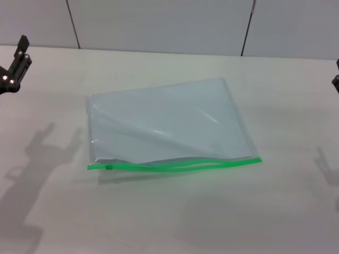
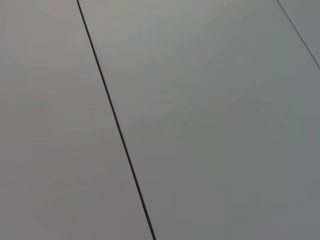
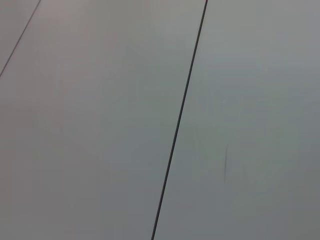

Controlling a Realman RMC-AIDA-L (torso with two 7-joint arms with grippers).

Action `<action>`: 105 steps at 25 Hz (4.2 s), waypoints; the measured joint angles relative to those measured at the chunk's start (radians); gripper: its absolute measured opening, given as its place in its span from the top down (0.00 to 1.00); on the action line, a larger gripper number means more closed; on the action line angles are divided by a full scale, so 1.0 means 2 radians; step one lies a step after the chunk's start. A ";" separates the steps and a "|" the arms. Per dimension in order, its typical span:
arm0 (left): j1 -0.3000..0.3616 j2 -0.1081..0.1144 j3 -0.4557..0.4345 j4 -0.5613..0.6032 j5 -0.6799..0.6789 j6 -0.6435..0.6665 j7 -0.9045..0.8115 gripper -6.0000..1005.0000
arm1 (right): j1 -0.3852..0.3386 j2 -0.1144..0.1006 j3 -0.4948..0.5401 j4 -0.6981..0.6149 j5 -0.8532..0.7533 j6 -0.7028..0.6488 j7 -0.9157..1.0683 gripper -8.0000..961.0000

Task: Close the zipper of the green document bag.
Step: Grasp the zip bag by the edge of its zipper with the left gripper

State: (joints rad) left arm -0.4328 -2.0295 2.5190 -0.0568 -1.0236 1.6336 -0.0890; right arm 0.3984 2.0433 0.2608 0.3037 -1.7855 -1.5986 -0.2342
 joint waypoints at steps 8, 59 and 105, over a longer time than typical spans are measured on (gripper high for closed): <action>0.000 0.000 0.000 0.001 0.000 0.000 0.000 0.27 | 0.000 0.001 -0.001 0.000 0.000 0.000 0.000 0.09; 0.024 0.002 0.144 -0.042 0.207 -0.095 0.160 0.27 | 0.003 0.000 -0.004 -0.004 0.005 0.005 0.000 0.09; -0.037 0.000 0.149 -0.037 0.207 -0.173 0.176 0.83 | 0.016 -0.001 -0.034 -0.004 0.000 0.006 -0.003 0.10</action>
State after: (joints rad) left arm -0.5065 -2.0295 2.8166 -0.1302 -0.6086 1.2869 0.2624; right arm 0.4296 2.0419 0.1924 0.2963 -1.7858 -1.5870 -0.2396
